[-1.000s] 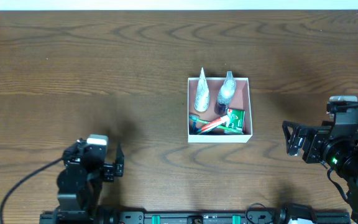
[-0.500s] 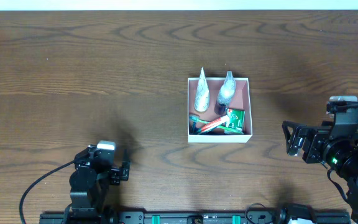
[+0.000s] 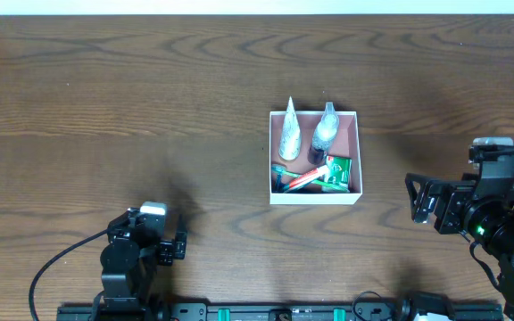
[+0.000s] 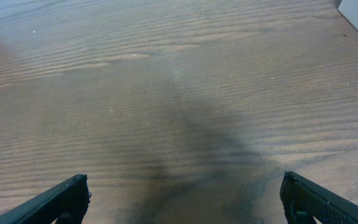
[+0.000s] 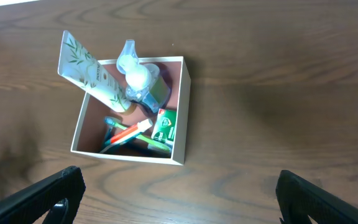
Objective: Pack container
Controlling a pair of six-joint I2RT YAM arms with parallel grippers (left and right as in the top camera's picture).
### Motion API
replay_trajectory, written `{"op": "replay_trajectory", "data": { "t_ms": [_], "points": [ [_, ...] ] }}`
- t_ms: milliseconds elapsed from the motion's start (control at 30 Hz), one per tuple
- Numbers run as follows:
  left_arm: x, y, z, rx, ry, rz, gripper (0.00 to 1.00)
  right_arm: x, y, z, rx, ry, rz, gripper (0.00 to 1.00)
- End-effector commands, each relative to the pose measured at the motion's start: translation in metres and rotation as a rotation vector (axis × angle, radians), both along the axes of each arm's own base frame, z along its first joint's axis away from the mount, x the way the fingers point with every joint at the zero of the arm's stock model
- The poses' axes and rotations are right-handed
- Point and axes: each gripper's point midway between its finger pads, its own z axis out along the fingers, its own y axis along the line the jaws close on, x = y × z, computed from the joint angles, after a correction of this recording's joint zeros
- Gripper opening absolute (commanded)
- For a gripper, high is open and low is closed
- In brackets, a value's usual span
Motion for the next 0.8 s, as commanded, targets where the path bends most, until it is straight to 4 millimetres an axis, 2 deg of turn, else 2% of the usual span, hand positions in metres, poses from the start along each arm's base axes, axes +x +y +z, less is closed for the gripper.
{"op": "replay_trajectory", "data": {
  "t_ms": [0, 300, 400, 533, 600, 667, 767],
  "points": [
    [0.000, -0.001, -0.003, -0.011, 0.007, -0.002, 0.98, -0.001, 0.003, 0.002, -0.001, -0.008, 0.018, 0.99],
    [0.000, -0.001, -0.003, -0.011, 0.007, -0.002, 0.98, -0.005, 0.003, -0.002, -0.001, -0.005, 0.018, 0.99],
    [0.000, -0.001, -0.003, -0.011, 0.007, -0.002, 0.98, -0.015, 0.005, -0.022, 0.004, 0.019, 0.018, 0.99],
    [0.000, -0.001, -0.003, -0.011, 0.007, -0.002, 0.98, -0.033, 0.006, -0.071, -0.012, 0.057, 0.021, 0.99],
    [0.000, -0.001, -0.003, -0.011, 0.007, -0.002, 0.98, -0.022, 0.005, -0.075, -0.044, -0.051, 0.045, 0.99],
    [0.000, -0.001, -0.003, -0.011, 0.007, -0.002, 0.98, -0.005, 0.013, -0.069, -0.095, -0.229, 0.138, 0.99],
    [0.000, -0.001, -0.003, -0.011, 0.007, -0.002, 0.98, 0.005, 0.023, -0.073, -0.135, -0.380, 0.234, 0.99]
  ]
}}
